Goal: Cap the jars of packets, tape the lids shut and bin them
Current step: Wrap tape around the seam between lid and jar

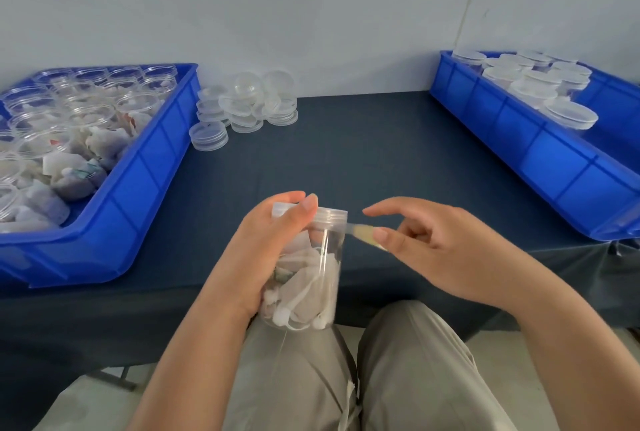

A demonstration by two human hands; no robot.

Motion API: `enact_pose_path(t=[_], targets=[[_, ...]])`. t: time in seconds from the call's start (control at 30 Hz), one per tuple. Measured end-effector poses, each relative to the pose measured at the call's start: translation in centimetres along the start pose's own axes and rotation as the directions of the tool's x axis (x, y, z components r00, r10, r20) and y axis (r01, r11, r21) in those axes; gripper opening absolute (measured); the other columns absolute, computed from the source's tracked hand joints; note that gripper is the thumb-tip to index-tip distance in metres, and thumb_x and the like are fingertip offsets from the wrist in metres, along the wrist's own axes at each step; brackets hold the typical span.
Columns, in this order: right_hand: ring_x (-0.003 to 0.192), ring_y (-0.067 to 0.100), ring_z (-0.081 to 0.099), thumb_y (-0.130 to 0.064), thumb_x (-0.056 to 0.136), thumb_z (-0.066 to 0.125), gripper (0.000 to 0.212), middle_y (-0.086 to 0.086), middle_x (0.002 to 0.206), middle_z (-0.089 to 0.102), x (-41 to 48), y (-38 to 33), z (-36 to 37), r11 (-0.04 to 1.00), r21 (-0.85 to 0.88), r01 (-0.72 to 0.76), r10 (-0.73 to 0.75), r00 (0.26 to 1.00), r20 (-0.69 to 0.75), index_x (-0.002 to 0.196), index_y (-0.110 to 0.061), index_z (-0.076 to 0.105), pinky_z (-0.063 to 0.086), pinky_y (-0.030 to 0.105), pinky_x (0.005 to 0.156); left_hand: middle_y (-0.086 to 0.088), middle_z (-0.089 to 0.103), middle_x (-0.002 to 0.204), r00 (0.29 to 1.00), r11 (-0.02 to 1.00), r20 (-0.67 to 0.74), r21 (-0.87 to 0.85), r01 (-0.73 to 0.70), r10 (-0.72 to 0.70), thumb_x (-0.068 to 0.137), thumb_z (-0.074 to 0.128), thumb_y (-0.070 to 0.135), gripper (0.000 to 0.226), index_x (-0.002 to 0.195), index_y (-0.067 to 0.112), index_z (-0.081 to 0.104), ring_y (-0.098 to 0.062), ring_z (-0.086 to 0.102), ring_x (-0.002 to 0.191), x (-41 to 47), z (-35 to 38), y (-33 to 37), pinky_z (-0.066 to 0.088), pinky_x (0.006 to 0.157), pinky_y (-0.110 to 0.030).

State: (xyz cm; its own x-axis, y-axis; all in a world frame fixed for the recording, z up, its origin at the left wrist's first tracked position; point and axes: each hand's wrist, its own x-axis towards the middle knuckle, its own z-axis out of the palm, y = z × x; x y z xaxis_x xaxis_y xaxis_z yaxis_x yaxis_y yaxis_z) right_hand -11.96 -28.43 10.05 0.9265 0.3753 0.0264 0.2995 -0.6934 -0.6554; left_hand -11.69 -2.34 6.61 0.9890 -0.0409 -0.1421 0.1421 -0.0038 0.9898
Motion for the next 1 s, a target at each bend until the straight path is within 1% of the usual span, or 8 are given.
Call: enact_pose_path(t=[0.1, 0.23, 0.37, 0.57, 0.7, 0.77, 0.83, 1.0], targets=[[0.075, 0.005, 0.062, -0.080, 0.091, 0.047, 0.042, -0.017, 0.089, 0.066, 0.5, 0.5, -0.5, 1.000, -0.024, 0.010, -0.011, 1.000, -0.015, 0.128, -0.062, 0.058, 0.044, 0.012, 0.065, -0.018, 0.073, 0.117, 0.989, 0.985, 0.141, -0.156, 0.076, -0.054, 0.066, 0.085, 0.078, 0.077, 0.114, 0.019, 0.072, -0.038, 0.066, 0.098, -0.4, -0.1, -0.3, 0.054, 0.089, -0.054], [0.072, 0.001, 0.062, -0.088, 0.084, 0.044, 0.053, -0.019, 0.090, 0.067, 1.4, 0.5, -0.3, 1.000, 0.007, 0.018, -0.019, 0.995, 0.097, 0.131, -0.064, 0.053, 0.046, 0.013, 0.064, -0.027, 0.069, 0.123, 0.952, 0.939, 0.301, -0.306, 0.154, -0.058, 0.074, 0.084, 0.073, 0.088, 0.140, 0.017, 0.066, -0.039, 0.070, 0.104, -0.6, -0.2, -1.2, 0.057, 0.085, -0.051], [0.068, 0.002, 0.059, -0.093, 0.080, 0.047, 0.064, -0.012, 0.086, 0.068, 1.9, 0.7, 0.5, 0.994, 0.109, 0.024, -0.043, 0.985, 0.169, 0.137, -0.063, 0.049, 0.045, 0.014, 0.065, -0.031, 0.065, 0.117, 0.945, 0.932, 0.328, -0.345, 0.112, 0.008, 0.067, 0.088, 0.074, 0.095, 0.129, 0.006, 0.070, -0.043, 0.064, 0.097, -0.6, 0.4, -1.6, 0.054, 0.080, -0.047], [0.070, 0.005, 0.054, -0.083, 0.085, 0.051, 0.058, -0.010, 0.087, 0.062, 1.6, 0.8, 1.3, 0.983, 0.164, 0.085, -0.113, 0.979, 0.169, 0.140, -0.067, 0.046, 0.044, 0.019, 0.066, -0.018, 0.072, 0.131, 0.922, 0.981, 0.352, -0.158, -0.111, 0.162, 0.086, 0.070, 0.074, 0.081, 0.136, 0.010, 0.068, -0.041, 0.071, 0.111, -0.7, -0.4, -1.1, 0.060, 0.090, -0.050], [0.080, 0.022, 0.058, -0.074, 0.093, 0.050, 0.047, 0.001, 0.098, 0.069, 1.3, 0.2, 1.7, 0.965, 0.239, 0.110, -0.136, 0.986, 0.097, 0.138, -0.060, 0.056, 0.052, 0.038, 0.074, -0.016, 0.073, 0.131, 0.941, 0.977, 0.266, -0.081, -0.196, 0.211, 0.083, 0.069, 0.079, 0.077, 0.138, 0.024, 0.067, -0.035, 0.070, 0.121, -0.3, -0.7, -0.7, 0.059, 0.100, -0.053], [0.079, 0.014, 0.058, -0.078, 0.090, 0.051, 0.047, -0.010, 0.097, 0.069, 1.0, 0.0, 1.8, 0.973, 0.210, 0.096, -0.108, 0.993, 0.047, 0.134, -0.061, 0.057, 0.051, 0.026, 0.070, -0.010, 0.070, 0.137, 0.935, 0.976, 0.281, -0.027, -0.218, 0.216, 0.092, 0.058, 0.078, 0.068, 0.140, 0.031, 0.064, -0.031, 0.067, 0.128, -0.5, -0.8, -0.8, 0.055, 0.106, -0.055], [0.079, 0.005, 0.059, -0.082, 0.087, 0.054, 0.048, -0.024, 0.092, 0.066, 0.5, -0.3, 2.0, 0.983, 0.166, 0.082, -0.086, 0.996, 0.021, 0.130, -0.060, 0.057, 0.046, 0.014, 0.070, -0.002, 0.070, 0.137, 0.937, 0.963, 0.257, 0.068, -0.262, 0.237, 0.096, 0.047, 0.080, 0.063, 0.141, 0.038, 0.063, -0.024, 0.067, 0.128, -0.7, -0.8, -0.9, 0.057, 0.105, -0.042], [0.081, -0.005, 0.060, -0.085, 0.087, 0.048, 0.046, -0.035, 0.088, 0.064, 0.0, -1.5, 3.6, 0.991, 0.133, 0.028, -0.015, 0.995, -0.095, 0.120, -0.056, 0.060, 0.041, 0.005, 0.073, 0.032, 0.063, 0.134, 0.944, 0.901, 0.112, 0.282, -0.330, 0.311, 0.088, 0.044, 0.087, 0.070, 0.144, 0.047, 0.055, 0.005, 0.061, 0.126, -1.1, -0.2, -0.6, 0.051, 0.100, -0.020]])
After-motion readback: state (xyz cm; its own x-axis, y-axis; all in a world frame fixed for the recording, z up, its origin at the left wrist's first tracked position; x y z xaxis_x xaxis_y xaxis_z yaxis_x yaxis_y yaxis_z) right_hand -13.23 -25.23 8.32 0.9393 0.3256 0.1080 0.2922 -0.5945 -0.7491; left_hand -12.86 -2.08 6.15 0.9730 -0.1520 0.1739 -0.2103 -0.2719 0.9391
